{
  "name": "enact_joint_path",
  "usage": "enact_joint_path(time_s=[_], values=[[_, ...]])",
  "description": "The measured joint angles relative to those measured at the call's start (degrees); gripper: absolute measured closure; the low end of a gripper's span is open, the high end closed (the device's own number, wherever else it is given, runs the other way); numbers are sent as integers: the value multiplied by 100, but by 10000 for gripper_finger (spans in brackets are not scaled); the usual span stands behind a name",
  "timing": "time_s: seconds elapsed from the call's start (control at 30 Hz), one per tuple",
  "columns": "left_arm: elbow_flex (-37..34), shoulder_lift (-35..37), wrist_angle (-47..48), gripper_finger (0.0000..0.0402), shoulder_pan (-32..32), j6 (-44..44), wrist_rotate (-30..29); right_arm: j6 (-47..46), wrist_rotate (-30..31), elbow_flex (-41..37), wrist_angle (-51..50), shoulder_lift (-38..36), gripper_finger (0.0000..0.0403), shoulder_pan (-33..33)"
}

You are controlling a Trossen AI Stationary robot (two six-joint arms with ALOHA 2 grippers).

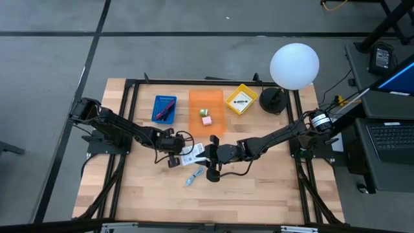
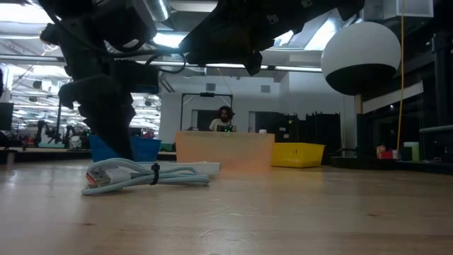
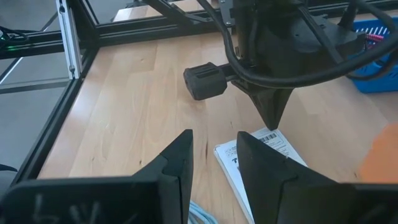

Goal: Pick and place items into bin
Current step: Put the left card reader box into the yellow basket

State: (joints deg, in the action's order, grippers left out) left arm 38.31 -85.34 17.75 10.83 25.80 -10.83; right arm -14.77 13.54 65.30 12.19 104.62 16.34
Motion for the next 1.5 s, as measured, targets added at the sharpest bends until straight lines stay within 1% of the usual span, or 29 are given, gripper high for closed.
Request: enact_joint_path(time_s=[0.27,0.4,0.57,0.67,0.73,0.97,1.1,1.17,1.3,1.37,1.5], values=[[-248,20,-225,400,-4,245,-2,-350,0,0,-12,0,297,2],[-262,15,-233,400,-4,243,1,-796,1,7,-37,90,297,2],[-269,11,-281,400,-4,150,2,-1492,200,2,-145,483,297,-64],[-269,7,-283,400,-4,92,-2,-1929,228,1,-554,581,297,-176],[-273,5,-297,400,-5,53,-3,-2115,243,0,-768,547,297,-231],[-274,0,-309,400,-4,-107,-19,-2198,305,2,-1500,188,297,-222],[-276,-2,-314,400,-4,-155,-18,-2620,834,2,-2248,4,297,-157],[-276,-2,-314,400,-4,-157,-20,-2908,937,2,-2521,-29,297,-107],[-278,-4,-315,400,-4,-157,-20,-3444,815,-11,-2814,-33,297,-81],[-278,-4,-316,400,-4,-157,-20,-3538,672,-106,-2711,-35,294,-92],[-278,-5,-320,400,-4,-156,-20,-3621,588,-347,-2589,-158,275,-90]])
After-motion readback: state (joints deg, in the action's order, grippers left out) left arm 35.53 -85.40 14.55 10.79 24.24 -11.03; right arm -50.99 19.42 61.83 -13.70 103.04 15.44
